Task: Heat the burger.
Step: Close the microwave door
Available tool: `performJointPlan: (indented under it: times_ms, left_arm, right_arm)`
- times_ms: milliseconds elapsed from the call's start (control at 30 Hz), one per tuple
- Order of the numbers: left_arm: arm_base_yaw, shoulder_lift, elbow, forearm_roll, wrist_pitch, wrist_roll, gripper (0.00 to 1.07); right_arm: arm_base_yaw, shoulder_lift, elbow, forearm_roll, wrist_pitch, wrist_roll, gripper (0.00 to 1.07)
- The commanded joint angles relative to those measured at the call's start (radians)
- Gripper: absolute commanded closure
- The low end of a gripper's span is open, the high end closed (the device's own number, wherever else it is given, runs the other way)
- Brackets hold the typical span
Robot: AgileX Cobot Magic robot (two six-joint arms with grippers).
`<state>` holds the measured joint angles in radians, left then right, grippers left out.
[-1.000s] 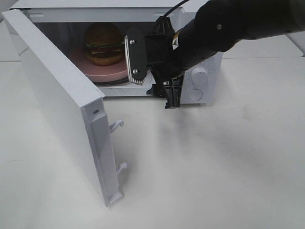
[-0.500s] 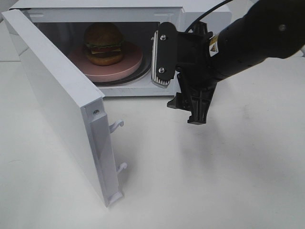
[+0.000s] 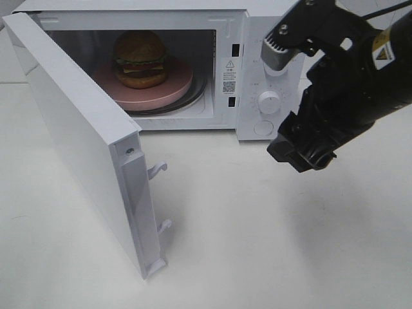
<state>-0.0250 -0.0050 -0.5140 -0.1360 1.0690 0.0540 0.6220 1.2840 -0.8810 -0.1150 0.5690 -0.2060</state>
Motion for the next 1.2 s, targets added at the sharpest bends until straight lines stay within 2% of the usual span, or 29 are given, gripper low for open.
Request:
performJointPlan:
  times_ms: [33,233,500,967,1033,1067,1133,1200]
  left_arm:
    - [0.004,-0.018,-0.001,0.0,-0.002,-0.002,0.09]
    - [0.004,-0.018,-0.001,0.0,-0.002,-0.002,0.09]
    - [0.004,-0.018,-0.001,0.0,-0.002,-0.002,0.09]
    - [0.004,-0.018,-0.001,0.0,-0.002,-0.002,0.09]
    - [0.004,-0.018,-0.001,0.0,-0.002,-0.002,0.09]
    - [0.004,-0.018,-0.001,0.0,-0.002,-0.002,0.09]
    - [0.004,-0.018,-0.001,0.0,-0.002,-0.002,0.09]
    - [0.004,-0.018,-0.001,0.0,-0.002,-0.002,0.09]
  right_arm:
    - [-0.002,-0.066,0.008,-0.006,0.131,0.19,0.31]
    - [-0.002,-0.119,0.008,-0.006,0.318,0.315,0.31]
    - [-0.002,-0.176,0.008,-0.004,0.469,0.362,0.31]
    - [-0.007,-0.354,0.035,-0.013,0.503,0.427,0.31]
    - [-0.071,-0.387,0.089,0.006,0.502,0.433,0.31]
    - [-0.071,-0.387,0.089,0.006,0.502,0.433,0.31]
    - [-0.184,-0.45,0.154,-0.001,0.504,0.421,0.31]
    - [-0.206,-0.473,0.168,-0.003,0.504,0.419,0.31]
